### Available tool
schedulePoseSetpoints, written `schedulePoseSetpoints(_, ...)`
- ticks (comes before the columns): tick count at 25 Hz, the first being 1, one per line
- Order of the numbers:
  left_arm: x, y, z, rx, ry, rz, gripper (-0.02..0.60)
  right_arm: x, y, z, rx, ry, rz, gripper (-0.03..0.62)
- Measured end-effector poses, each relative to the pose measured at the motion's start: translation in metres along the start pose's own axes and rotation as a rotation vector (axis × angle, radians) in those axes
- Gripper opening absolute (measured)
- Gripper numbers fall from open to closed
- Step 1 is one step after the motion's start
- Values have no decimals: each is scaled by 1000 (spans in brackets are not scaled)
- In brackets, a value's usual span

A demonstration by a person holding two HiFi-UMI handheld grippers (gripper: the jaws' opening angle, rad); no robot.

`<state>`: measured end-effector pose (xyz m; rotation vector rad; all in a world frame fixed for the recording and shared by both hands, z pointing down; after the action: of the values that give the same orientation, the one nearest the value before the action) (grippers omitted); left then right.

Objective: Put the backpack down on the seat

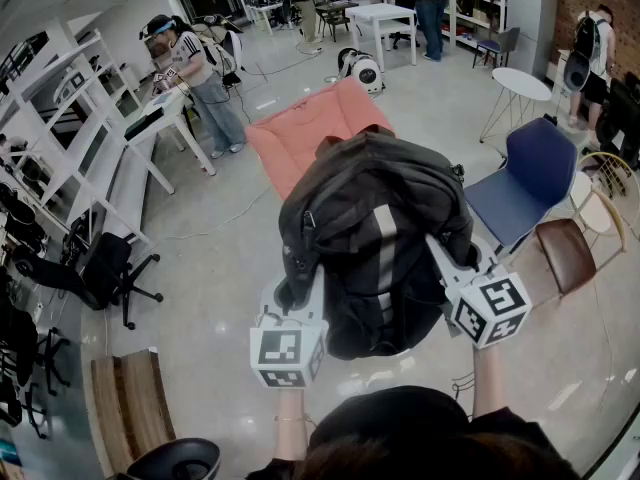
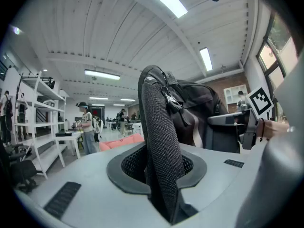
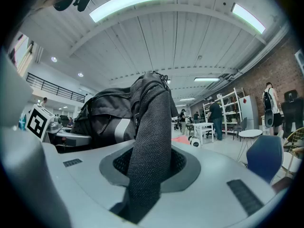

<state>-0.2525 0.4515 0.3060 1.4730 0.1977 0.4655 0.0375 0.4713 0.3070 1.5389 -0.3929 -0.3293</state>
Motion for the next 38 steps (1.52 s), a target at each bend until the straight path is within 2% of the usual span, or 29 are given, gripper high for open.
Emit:
schedulePoseSetpoints(11,1,4,3,-27,-3,-9,101,3,6,3,-20,0,16,104)
schedulePoseSetpoints(18,21,9,18,-48,-23,-17,101,30,15,3,-31,-28,31,106)
schedulePoseSetpoints(23,11,21,25,-68,-41,-33,103,30,24,20,-45,-46,34,106)
schedulePoseSetpoints(29,25,22,73,-93,-45,-22,103,76,34,42,-61,-51,60,106)
schedulePoseSetpoints(38,-8,30,158,-127,-43,-48,103,118,39,124,-96,-44,70,106)
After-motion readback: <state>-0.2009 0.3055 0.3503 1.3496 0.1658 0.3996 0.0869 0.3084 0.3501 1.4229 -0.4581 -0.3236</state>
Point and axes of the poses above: the fingertips, and each gripper's own axes: z forward along the fingers, x to its right, y out of its underside, the point moved 10 cm from there along -z, backward along the fingers, and after that the axes turned 7 degrees about -y, right-handed, at the moved point
